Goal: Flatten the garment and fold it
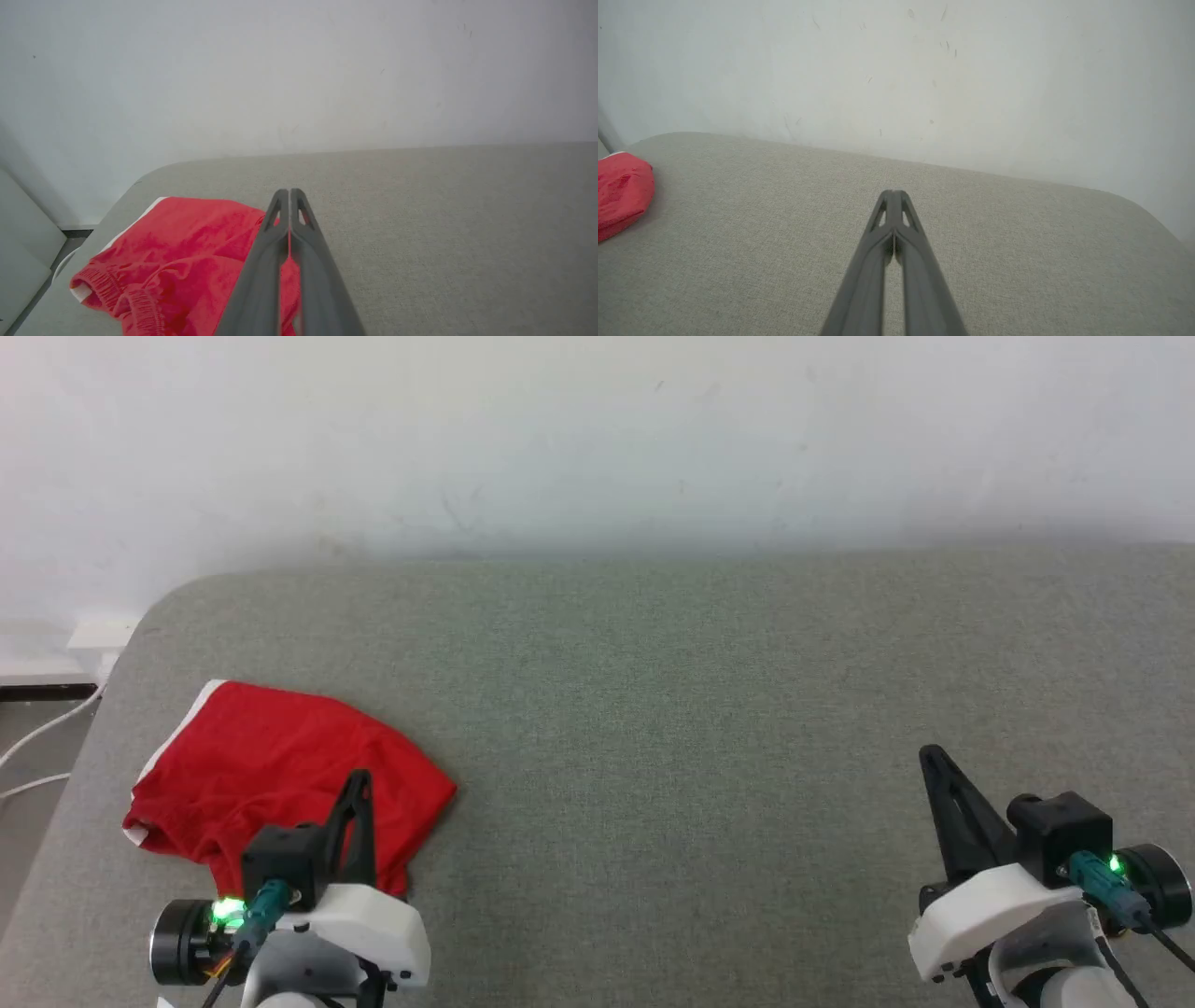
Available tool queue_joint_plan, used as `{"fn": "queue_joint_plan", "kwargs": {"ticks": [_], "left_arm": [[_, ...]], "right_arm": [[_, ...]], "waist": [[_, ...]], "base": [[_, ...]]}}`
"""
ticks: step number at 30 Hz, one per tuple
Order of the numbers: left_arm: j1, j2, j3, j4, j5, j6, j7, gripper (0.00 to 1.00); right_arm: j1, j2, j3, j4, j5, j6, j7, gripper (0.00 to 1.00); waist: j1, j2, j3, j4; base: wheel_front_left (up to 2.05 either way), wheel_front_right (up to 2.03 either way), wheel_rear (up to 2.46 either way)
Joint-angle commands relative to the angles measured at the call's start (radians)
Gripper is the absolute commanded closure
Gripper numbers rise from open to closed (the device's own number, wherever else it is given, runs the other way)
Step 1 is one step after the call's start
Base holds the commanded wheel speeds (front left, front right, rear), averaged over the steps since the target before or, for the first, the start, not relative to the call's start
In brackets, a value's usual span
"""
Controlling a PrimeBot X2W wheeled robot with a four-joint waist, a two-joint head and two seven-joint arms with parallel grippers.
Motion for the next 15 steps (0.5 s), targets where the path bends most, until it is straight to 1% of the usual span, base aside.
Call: {"fn": "queue_joint_plan", "kwargs": {"ticks": [1,15], "left_arm": [[-0.012,-0.002,0.004,-0.005,0.006,-0.008,0.0,1.0],[-0.012,-0.002,0.004,-0.005,0.006,-0.008,0.0,1.0]], "right_arm": [[-0.015,0.004,-0.002,0.001,-0.007,-0.001,0.0,1.0],[-0.015,0.004,-0.002,0.001,-0.007,-0.001,0.0,1.0]], "waist": [[0.0,0.0,0.0,0.0],[0.0,0.0,0.0,0.0]], "base": [[0.0,0.0,0.0],[0.0,0.0,0.0]]}}
